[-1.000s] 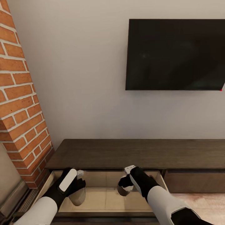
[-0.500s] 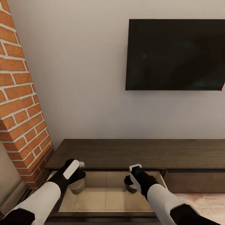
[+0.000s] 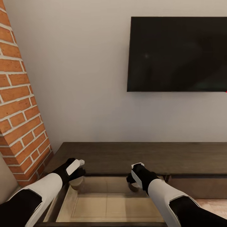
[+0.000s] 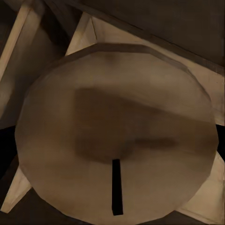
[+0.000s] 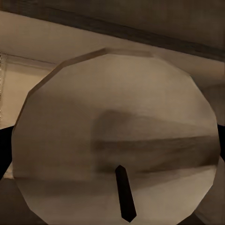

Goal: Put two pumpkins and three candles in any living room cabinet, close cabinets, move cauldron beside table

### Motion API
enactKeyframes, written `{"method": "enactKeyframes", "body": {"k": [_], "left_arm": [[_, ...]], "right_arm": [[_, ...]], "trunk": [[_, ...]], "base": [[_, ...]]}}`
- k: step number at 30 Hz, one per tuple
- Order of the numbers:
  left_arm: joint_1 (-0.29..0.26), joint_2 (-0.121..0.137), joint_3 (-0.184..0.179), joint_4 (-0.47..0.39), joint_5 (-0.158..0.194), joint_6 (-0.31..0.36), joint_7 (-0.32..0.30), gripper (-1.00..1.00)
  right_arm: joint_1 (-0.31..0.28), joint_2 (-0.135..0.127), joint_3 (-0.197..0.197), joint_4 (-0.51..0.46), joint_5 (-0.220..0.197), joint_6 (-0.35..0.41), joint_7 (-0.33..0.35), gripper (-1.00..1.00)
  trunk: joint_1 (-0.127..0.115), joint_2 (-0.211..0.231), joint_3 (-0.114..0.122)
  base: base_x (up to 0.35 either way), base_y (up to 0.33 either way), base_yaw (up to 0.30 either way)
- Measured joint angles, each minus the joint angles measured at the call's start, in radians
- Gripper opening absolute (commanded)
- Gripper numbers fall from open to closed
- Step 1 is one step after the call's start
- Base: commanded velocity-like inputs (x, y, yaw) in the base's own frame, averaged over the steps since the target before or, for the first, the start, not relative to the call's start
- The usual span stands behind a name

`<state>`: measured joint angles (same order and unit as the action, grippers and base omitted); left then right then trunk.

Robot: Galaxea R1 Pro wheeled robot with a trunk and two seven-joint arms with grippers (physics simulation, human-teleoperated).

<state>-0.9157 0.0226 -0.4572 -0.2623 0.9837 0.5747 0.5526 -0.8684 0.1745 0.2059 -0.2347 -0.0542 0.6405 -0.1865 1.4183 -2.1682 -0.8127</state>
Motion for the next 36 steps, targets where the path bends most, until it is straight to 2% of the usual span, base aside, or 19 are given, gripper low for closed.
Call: {"method": "enactKeyframes", "body": {"k": [1,3,4,6,36], "left_arm": [[0.000,-0.001,-0.001,0.000,0.000,0.000,0.000,-1.00],[0.000,-0.001,-0.002,0.000,0.000,0.000,-0.001,-1.00],[0.000,-0.002,-0.002,0.000,0.001,0.001,-0.001,-1.00],[0.000,-0.002,-0.003,0.000,0.001,0.005,0.000,-1.00],[0.000,-0.001,-0.002,0.011,0.006,0.012,0.002,-1.00]], "right_arm": [[0.000,0.000,-0.001,0.000,-0.019,0.000,0.001,-1.00],[0.000,0.000,-0.002,0.000,-0.093,-0.001,0.013,-1.00],[0.000,0.000,0.000,0.000,-0.114,0.001,0.016,-1.00],[0.000,0.000,0.002,-0.001,-0.127,0.003,0.017,-1.00],[0.007,0.000,0.002,0.002,-0.137,-0.003,0.016,-1.00]], "trunk": [[0.000,0.000,0.000],[0.000,0.000,0.000],[0.000,0.000,0.000],[0.000,0.000,-0.002],[0.000,0.000,-0.049]], "base": [[0.144,0.000,0.000],[0.056,0.000,0.000],[0.024,0.000,0.000],[0.010,0.000,0.000],[0.000,0.000,0.000]]}}
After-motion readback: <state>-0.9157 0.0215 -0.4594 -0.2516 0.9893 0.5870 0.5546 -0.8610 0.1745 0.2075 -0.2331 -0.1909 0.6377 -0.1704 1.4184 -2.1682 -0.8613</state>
